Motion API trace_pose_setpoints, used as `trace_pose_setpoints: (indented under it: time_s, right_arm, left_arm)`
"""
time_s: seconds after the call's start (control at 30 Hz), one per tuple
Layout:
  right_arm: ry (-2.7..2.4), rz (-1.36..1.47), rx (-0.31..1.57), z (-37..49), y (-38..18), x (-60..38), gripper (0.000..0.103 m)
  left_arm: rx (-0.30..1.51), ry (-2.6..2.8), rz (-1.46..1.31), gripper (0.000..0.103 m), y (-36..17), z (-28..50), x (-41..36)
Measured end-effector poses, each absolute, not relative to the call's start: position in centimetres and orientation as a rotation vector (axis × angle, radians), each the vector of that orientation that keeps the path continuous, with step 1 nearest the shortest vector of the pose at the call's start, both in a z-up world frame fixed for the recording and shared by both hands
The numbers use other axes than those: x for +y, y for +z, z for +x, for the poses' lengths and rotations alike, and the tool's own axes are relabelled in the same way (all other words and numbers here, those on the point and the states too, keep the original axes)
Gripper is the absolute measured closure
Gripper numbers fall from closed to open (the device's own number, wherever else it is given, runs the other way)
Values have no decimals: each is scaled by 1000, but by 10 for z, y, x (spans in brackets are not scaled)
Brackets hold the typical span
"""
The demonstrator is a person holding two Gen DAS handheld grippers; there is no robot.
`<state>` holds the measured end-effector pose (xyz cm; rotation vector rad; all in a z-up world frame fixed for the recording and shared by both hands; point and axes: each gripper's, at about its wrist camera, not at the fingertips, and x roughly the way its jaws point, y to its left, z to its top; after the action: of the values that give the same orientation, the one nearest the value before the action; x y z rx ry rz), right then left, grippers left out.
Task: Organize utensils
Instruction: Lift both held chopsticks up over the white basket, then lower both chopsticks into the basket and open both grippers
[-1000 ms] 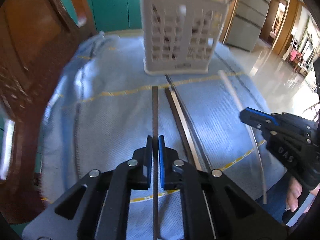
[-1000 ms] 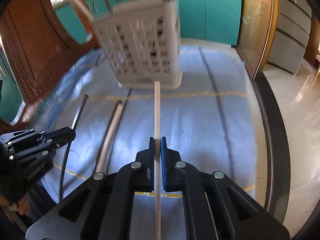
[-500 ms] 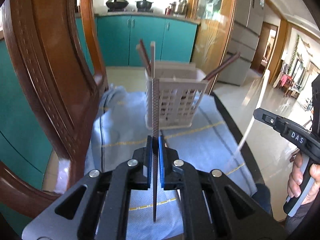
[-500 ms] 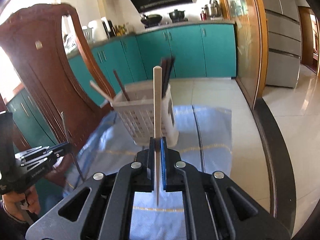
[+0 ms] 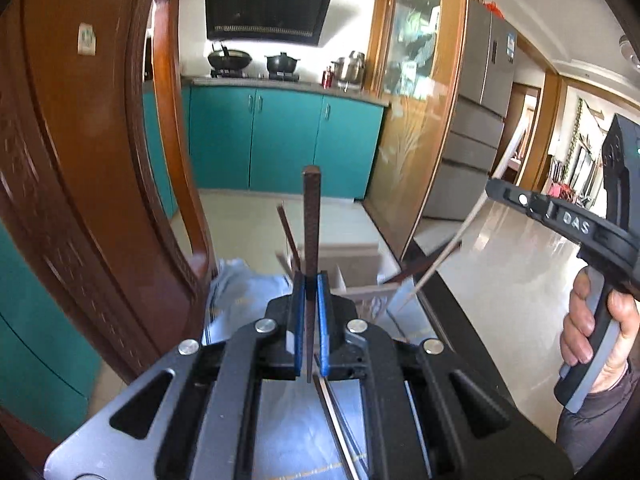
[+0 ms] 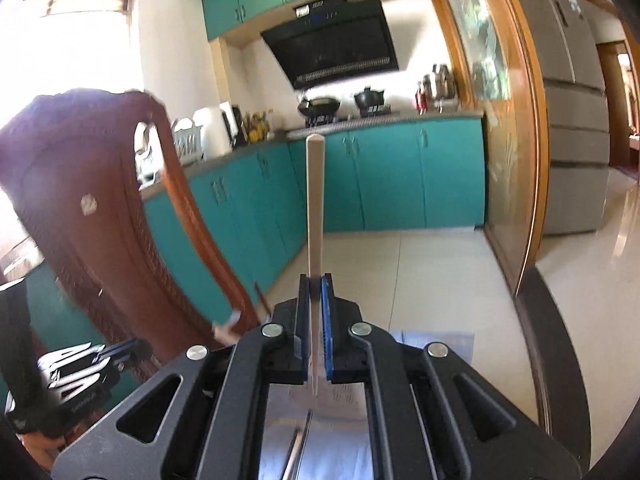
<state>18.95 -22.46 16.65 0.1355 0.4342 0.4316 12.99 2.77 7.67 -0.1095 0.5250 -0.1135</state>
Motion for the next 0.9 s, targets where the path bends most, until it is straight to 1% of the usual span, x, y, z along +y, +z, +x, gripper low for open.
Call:
trace_pose_setpoints:
  time_s: [0.1, 0.17, 0.37, 0.43, 0.53, 0.7, 0.9]
  right_arm:
    - [406, 142, 408, 206, 176, -217, 97]
    - [394, 127, 411, 217, 173, -211, 97]
    - [365, 63, 444, 238, 143, -193, 97]
    - [367, 61, 471, 243, 127, -192, 97]
    - [372, 82, 509, 247, 108, -194, 97]
    - [374, 78, 517, 239, 87, -196, 97]
    - [385, 55, 497, 229, 87, -195, 97]
  left_arm:
    - [495, -113, -110, 96, 93, 140, 29]
    - [472, -115, -96, 96, 107, 150, 27]
    - [362, -129, -102, 96, 145, 166, 22]
    - [314, -111, -113, 96, 149, 170, 21]
    - [297, -92, -124, 96, 140, 183, 15]
    - [361, -74, -122, 96, 104, 209, 6]
    - [455, -43, -98, 96, 63, 236, 0]
